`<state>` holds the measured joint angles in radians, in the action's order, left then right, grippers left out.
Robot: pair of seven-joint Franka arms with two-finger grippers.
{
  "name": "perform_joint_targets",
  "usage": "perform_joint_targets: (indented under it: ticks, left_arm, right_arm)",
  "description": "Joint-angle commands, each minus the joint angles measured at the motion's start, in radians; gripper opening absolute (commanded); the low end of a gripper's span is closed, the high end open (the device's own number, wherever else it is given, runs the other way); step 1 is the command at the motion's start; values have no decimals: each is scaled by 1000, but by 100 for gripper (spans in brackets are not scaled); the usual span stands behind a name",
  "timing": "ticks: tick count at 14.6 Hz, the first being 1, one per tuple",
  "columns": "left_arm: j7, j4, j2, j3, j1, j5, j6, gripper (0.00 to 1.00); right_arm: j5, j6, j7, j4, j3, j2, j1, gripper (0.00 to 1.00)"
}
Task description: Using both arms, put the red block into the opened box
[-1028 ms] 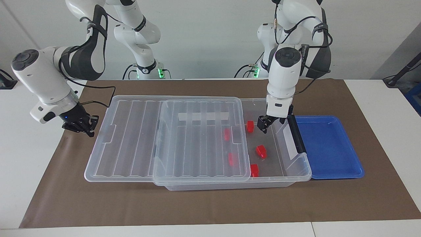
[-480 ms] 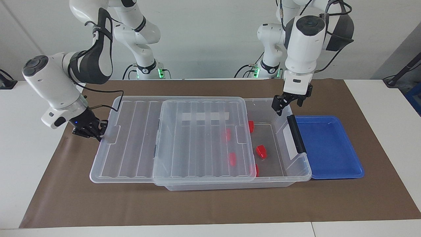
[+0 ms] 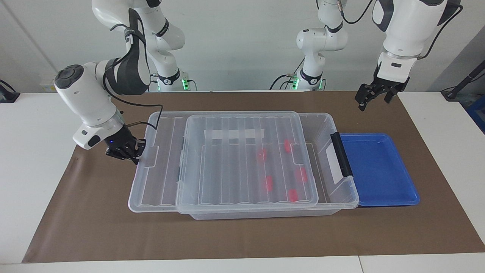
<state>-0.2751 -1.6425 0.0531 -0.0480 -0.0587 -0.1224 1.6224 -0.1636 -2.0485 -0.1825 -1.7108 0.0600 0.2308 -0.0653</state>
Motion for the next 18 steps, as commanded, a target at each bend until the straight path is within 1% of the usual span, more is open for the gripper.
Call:
perform_joint_targets:
  ticks: [1,3,4,6,7,9,12,13,16,18]
  left_arm:
    - [28,-2,46,-10,14,17,-29,100]
    - [34,0,71,-12,13,15,-53,100]
    - [37,-9,105,-12,13,18,-46,100]
    - [118,-87,143,-4,22,84,-7,100]
    - [141,-108,155,2,26,90,-3,100]
    - [152,-89,151,8,63,115,-38,100]
    - [172,-115,146,13,66,142,25,100]
    - [172,-112,140,13,68,162,25,100]
    - [174,-115,134,13,66,176,28,100]
    - [177,-157,145,14,62,178,36,100]
  right_arm:
    - [-33,-16,41,-7,-2,1,-30,0]
    - [-33,-16,64,-13,-3,-1,-50,0]
    - [-33,-16,78,-15,-3,-2,-57,0]
    - [-34,-16,98,-15,-3,-2,-76,0]
    - [-34,-16,113,-15,-3,-2,-85,0]
    - [-34,-16,133,-15,-3,-4,-99,0]
    - [-36,-16,140,-21,-5,-5,-102,0]
    - [-36,-16,140,-24,-5,-7,-103,0]
    - [-94,-18,138,-29,-9,-8,-105,0]
    - [-96,-24,138,-30,-9,-8,-106,0]
